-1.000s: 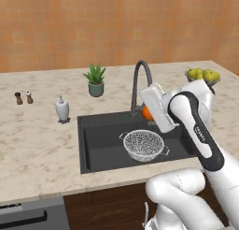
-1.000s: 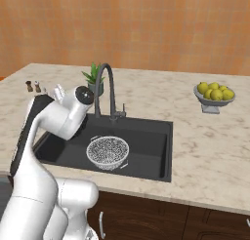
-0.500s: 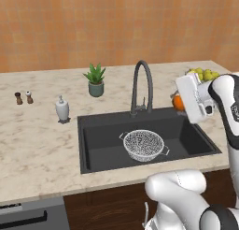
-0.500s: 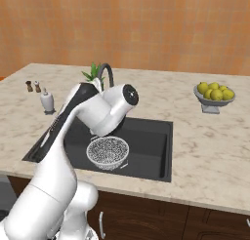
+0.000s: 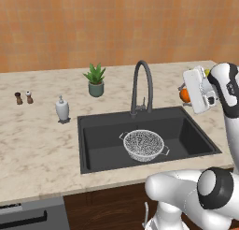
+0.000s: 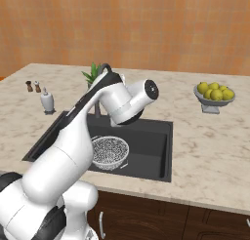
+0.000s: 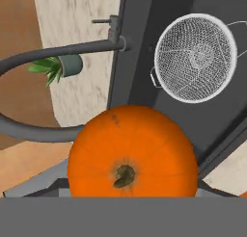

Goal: Put the colander in the sink, put the orange in the colander, and turn on the sink faucet and pour water over the colander.

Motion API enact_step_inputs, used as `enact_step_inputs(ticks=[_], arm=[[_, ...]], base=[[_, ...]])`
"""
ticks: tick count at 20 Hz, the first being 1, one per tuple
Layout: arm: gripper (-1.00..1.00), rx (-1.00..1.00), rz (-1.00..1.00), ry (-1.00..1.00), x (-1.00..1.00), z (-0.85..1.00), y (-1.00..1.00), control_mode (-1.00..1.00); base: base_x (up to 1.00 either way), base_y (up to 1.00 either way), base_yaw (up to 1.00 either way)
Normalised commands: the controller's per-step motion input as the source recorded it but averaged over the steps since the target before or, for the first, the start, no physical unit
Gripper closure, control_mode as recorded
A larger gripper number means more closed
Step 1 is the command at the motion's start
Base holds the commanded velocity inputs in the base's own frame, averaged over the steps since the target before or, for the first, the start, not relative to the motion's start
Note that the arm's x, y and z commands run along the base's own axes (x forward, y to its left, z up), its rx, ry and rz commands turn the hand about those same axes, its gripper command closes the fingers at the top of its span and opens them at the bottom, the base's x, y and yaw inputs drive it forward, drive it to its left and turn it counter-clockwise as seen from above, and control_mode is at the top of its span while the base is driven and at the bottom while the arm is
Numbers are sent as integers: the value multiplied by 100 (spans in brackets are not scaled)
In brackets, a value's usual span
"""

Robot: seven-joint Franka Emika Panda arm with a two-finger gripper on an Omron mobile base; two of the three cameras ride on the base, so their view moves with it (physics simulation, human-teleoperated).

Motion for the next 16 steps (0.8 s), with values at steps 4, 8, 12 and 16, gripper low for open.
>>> enact_step_inputs(ticks=[4,8,12,16], arm=[[100,0,-4,1,56,-68,-7,-100],[100,0,0,0,41,-95,0,-100],[100,0,0,0,53,-79,0,-100],[100,3,2,3,57,-81,0,-100]], base=[[0,0,0],[0,0,0],[0,0,0],[0,0,0]])
